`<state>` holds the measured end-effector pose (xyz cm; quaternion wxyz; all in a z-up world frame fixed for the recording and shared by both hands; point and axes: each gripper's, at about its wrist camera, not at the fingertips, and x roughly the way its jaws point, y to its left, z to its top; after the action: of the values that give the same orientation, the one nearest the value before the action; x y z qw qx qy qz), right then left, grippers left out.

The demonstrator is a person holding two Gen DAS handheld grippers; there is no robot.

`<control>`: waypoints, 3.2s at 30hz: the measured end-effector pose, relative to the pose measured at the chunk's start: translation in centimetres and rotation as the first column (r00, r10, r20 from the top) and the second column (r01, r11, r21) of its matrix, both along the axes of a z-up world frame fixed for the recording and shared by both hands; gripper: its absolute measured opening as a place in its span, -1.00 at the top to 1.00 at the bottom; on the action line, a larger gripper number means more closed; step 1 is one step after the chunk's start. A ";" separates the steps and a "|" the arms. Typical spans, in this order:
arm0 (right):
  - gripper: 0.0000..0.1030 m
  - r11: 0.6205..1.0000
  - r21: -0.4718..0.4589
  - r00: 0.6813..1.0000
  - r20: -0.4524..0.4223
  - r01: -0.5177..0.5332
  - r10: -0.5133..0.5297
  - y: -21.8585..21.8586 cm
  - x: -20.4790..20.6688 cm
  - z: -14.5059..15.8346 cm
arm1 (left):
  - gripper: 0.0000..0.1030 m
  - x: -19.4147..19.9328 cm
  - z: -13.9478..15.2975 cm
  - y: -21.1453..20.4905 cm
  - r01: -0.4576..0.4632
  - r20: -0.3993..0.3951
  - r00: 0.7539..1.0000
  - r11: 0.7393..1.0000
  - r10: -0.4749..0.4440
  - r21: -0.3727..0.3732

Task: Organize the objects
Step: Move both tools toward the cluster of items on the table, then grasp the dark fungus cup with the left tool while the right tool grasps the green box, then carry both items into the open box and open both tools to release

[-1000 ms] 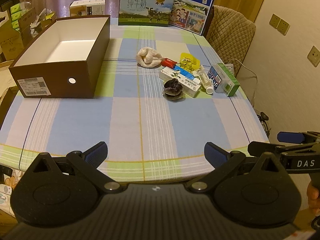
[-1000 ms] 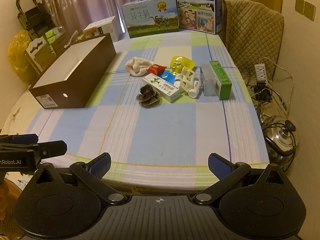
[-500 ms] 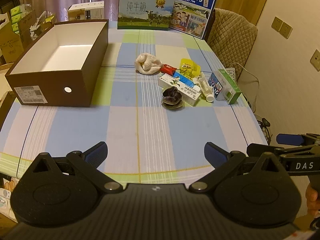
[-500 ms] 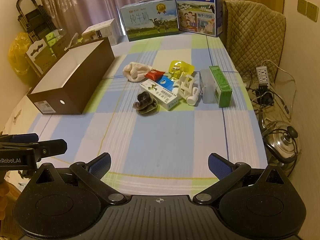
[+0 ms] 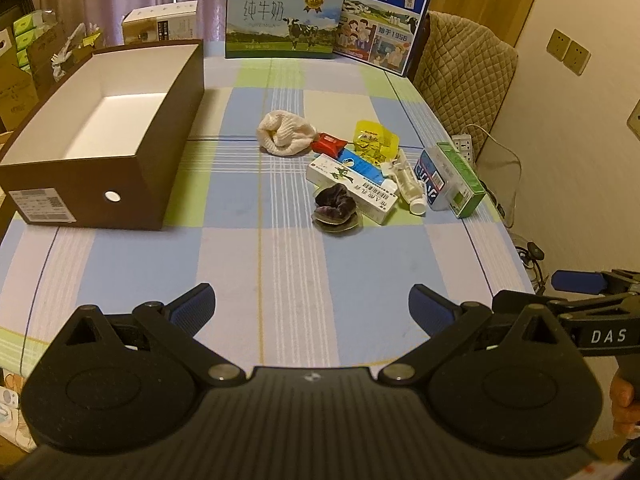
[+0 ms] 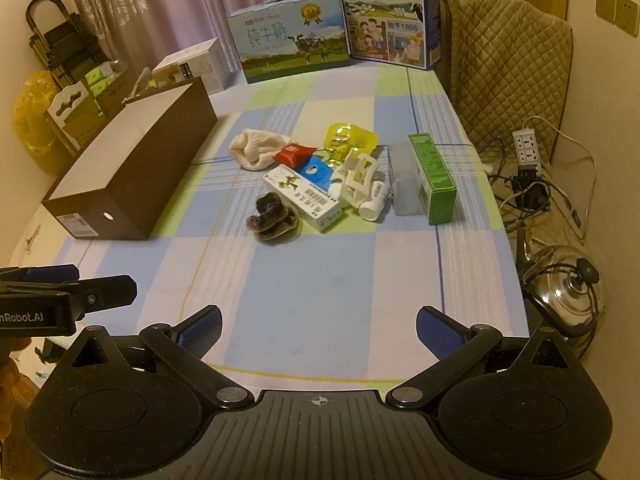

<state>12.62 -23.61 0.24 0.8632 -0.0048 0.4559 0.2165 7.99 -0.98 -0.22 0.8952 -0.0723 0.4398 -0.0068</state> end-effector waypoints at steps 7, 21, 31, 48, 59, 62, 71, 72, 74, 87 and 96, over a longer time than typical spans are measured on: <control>-0.96 1.000 0.009 1.000 -0.002 -0.002 0.003 -1.2 2.4 -0.6 | -0.98 2.7 -1.2 -0.7 -0.002 -0.032 0.999 1.000 0.002 -0.009; -0.90 1.000 0.004 1.000 0.009 -0.007 0.007 -3.5 7.8 -2.8 | -0.89 8.9 -4.8 -2.4 0.033 -0.027 0.999 0.999 -0.033 0.003; -0.83 0.999 -0.010 0.999 -0.026 0.039 -0.040 -6.0 10.7 -4.3 | -0.64 13.9 -8.6 -4.3 0.096 -0.035 0.995 0.994 -0.095 0.048; -0.79 0.999 -0.027 0.999 -0.026 0.046 -0.046 -7.2 14.6 -5.3 | -0.14 19.3 -13.0 -4.6 0.129 -0.107 0.987 0.987 -0.119 0.092; -0.28 0.998 -0.067 1.000 0.019 -0.012 0.014 -6.2 17.0 -6.8 | 0.70 19.2 -13.2 -4.1 0.123 -0.089 0.989 0.989 -0.115 0.088; -0.15 0.998 -0.068 0.999 0.029 -0.018 0.020 -5.9 17.8 -7.1 | 0.71 18.7 -13.0 -3.1 0.083 -0.099 0.992 0.993 -0.075 0.079; 0.46 0.996 -0.076 0.998 0.037 -0.041 0.044 -5.3 18.8 -8.3 | 0.71 17.0 -12.8 -0.3 -0.014 -0.113 0.993 0.998 0.021 0.062; 0.47 0.996 -0.080 0.998 0.038 -0.040 0.043 -5.4 18.7 -8.3 | 0.71 16.8 -12.8 -0.2 -0.018 -0.114 0.993 0.998 0.025 0.059; 0.48 0.996 -0.087 0.999 0.028 -0.028 0.030 -5.7 18.2 -8.1 | 0.71 16.4 -12.7 0.0 -0.027 -0.117 0.993 0.998 0.033 0.056; 0.14 0.995 -0.101 0.998 -0.063 -0.013 0.007 -6.5 16.3 -7.4 | 0.71 14.8 -12.4 0.0 -0.040 -0.141 0.989 0.999 0.043 0.028; 0.18 0.991 -0.111 0.997 -0.032 -0.070 0.066 -4.9 18.5 -8.8 | 0.72 14.3 -11.8 -0.4 -0.052 -0.129 0.990 0.998 0.056 0.029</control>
<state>31.16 -28.49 -8.51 0.8471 -0.0657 0.4793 0.2198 22.29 -1.39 -11.98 0.8654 -0.0732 0.4950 0.0277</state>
